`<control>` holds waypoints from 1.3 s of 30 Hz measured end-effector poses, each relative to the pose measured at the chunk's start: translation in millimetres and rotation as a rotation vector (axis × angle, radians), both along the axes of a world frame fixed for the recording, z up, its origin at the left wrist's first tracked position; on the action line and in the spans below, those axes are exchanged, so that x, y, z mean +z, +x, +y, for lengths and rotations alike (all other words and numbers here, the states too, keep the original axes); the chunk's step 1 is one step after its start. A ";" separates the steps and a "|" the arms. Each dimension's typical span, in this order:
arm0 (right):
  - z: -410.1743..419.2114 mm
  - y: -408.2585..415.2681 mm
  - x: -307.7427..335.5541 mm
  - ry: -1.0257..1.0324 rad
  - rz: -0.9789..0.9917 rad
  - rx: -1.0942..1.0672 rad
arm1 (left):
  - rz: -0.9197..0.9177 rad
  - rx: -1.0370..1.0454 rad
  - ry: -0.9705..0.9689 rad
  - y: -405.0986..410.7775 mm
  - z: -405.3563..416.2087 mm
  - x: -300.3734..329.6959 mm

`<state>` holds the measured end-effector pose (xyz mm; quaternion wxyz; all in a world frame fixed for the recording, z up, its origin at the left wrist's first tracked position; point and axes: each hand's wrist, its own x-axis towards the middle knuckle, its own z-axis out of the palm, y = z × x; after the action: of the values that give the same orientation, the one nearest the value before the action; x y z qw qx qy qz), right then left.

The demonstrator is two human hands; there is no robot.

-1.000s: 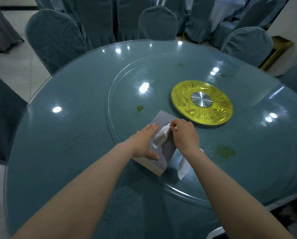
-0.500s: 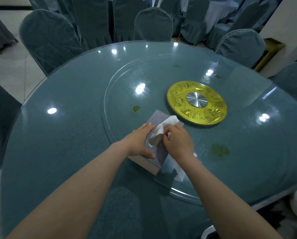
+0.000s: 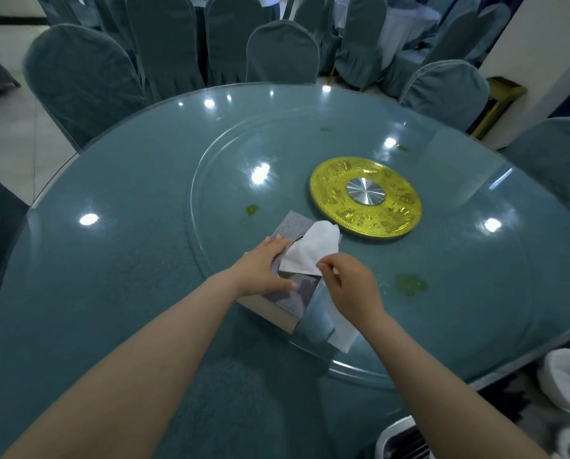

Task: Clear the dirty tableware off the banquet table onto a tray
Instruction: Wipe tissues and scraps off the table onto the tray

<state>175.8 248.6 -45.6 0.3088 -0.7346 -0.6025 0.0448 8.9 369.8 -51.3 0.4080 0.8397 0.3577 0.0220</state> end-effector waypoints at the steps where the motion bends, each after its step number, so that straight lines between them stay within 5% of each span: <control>1: 0.6 4.9 -2.7 0.005 0.081 -0.083 | 0.003 0.003 0.013 1.0 -0.9 0.0; 5: 16.4 24.9 -2.8 -0.090 0.426 -0.438 | -0.006 0.117 0.095 10.3 -5.7 -0.6; 11: 40.5 29.7 -6.5 -0.141 0.669 -0.471 | 0.030 0.205 0.180 22.1 -13.7 -6.8; 29: 39.9 25.6 11.0 0.010 0.545 -0.355 | 0.108 0.119 0.246 18.4 -17.7 -1.6; 33: 31.9 22.6 24.5 0.166 0.573 -0.332 | 0.091 0.149 0.211 20.1 -18.5 1.2; 39: 18.8 34.2 35.4 0.090 0.559 -0.376 | -0.025 0.286 0.039 22.4 -21.7 9.8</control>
<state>210.0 267.4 -10.2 0.4971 -0.7777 -0.3499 0.1599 31.3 348.1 -41.4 0.3889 0.7874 0.4682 0.0975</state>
